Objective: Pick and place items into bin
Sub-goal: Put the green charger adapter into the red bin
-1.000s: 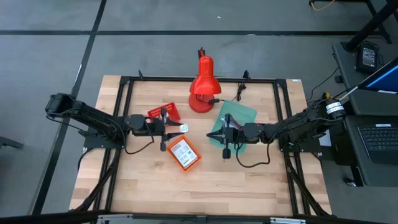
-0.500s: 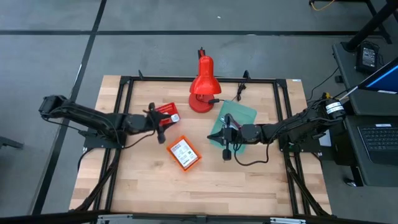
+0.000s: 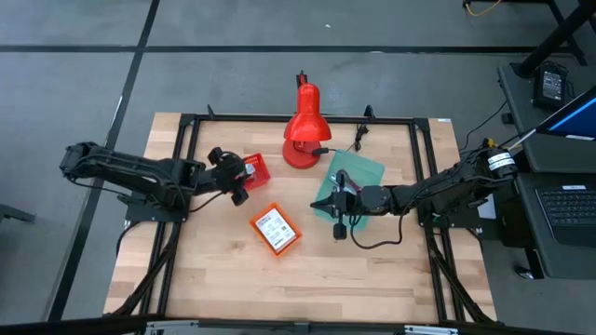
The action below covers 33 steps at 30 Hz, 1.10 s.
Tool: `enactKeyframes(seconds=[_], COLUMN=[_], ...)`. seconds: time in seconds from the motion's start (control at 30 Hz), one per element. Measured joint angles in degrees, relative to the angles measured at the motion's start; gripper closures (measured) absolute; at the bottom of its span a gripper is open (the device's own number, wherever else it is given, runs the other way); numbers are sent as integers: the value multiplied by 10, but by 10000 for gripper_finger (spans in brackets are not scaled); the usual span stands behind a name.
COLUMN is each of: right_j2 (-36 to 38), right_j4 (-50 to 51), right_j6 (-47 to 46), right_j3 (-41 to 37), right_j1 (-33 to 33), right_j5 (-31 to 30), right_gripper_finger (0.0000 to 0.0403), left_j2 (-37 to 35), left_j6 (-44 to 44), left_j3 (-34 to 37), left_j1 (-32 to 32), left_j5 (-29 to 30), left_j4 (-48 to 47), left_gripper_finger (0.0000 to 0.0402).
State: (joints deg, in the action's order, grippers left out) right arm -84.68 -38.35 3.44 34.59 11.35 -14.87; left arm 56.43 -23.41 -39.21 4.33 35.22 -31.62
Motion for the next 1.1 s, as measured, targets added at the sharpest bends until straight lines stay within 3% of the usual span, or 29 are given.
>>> enactKeyframes(seconds=[0.33,1.1], right_j2=[0,0], right_j4=[1,1], right_j6=[0,0], right_j3=[0,0], right_j1=[0,0], right_j5=[0,0], right_gripper_finger=[403,403], left_j2=[39,190], left_j6=[19,16], left_j3=[-2,-2], left_j1=[-49,-79], left_j5=[-64,-119], left_j4=[-6,-26], left_gripper_finger=[267,267])
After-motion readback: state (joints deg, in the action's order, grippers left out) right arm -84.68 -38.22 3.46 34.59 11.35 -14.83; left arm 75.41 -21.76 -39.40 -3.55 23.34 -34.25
